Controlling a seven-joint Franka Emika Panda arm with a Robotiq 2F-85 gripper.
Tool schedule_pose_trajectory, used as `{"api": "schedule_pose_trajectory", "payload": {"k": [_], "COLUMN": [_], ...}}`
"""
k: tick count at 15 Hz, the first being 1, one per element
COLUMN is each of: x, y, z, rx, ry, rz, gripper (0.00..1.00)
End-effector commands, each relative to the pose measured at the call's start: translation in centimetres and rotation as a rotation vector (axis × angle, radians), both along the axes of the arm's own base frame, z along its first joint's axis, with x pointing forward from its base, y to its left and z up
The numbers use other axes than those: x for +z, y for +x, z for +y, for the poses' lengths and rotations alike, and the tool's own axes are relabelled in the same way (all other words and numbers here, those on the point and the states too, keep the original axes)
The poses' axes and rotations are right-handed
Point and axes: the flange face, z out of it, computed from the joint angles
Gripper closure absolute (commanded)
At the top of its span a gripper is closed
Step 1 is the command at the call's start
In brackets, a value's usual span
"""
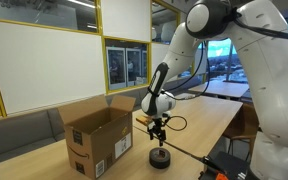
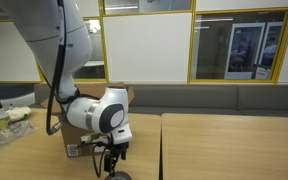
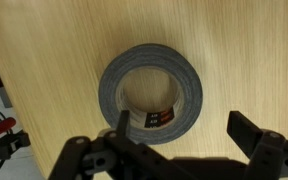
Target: Put the objects on the table and put them in the box, then slide the box to the right
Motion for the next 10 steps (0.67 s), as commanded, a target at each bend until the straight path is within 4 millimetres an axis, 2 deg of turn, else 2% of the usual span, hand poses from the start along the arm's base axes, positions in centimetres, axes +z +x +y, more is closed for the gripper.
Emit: {"api": "schedule_pose_trajectory", "payload": {"k": [1, 10], "x": [-1.9, -7.3], "y": [0.6, 1.3], "z": [0.6, 0.2], "rx": [-0.011, -0.029], "ry": [0.015, 0.064], "rz": [-0.014, 0.002], "gripper": [0.0, 0.0]}}
